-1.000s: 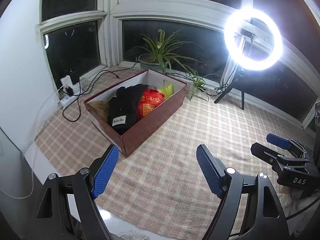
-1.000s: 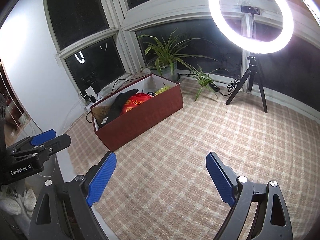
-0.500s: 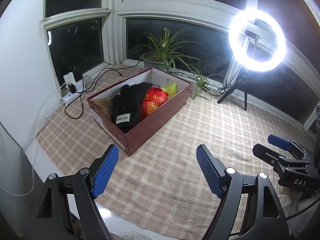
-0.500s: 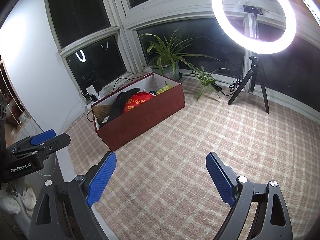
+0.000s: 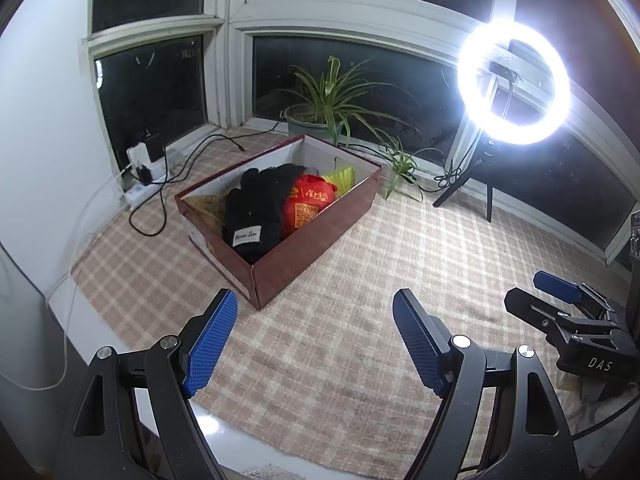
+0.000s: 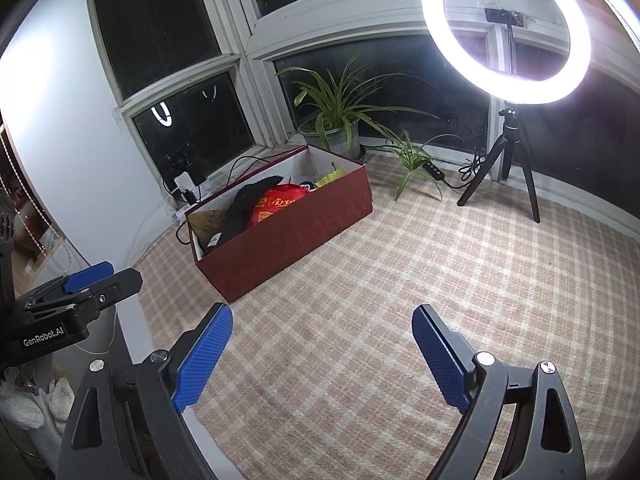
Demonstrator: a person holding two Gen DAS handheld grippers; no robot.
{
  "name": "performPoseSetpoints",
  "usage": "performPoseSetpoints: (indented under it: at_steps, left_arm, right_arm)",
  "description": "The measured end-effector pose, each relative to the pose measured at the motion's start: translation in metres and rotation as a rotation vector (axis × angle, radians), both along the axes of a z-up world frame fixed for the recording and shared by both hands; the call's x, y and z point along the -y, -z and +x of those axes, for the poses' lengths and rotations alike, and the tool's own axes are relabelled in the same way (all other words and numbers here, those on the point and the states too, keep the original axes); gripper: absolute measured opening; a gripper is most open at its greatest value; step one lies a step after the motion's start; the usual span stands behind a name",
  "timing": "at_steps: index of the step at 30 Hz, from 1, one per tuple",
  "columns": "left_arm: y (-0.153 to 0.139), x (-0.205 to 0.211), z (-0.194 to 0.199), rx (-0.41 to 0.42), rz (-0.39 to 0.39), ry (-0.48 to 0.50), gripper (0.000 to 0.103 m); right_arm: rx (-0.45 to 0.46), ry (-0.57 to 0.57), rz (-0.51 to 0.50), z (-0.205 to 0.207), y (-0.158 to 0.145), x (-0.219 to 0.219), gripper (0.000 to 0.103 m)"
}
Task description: Organize soft objects
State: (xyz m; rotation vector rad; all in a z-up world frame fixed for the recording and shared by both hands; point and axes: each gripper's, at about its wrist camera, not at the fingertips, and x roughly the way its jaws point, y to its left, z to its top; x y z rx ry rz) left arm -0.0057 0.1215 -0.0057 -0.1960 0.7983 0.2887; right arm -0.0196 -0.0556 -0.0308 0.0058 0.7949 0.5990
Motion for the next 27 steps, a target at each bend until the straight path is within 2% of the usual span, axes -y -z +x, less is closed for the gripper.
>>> performPoseSetpoints:
  at_steps: [17,27]
  left_arm:
    - [0.005,0.001,-0.002,0.000,-0.042,0.017,0.080]
    - [0.009,0.003,0.001,-0.004,-0.031,0.024,0.080]
  right_arm:
    - [-0.007,0.013,-0.015,-0.003,0.006,0.001,0.089]
    - [-0.023,0.030,-0.019,0.001,0.010,0.007,0.089]
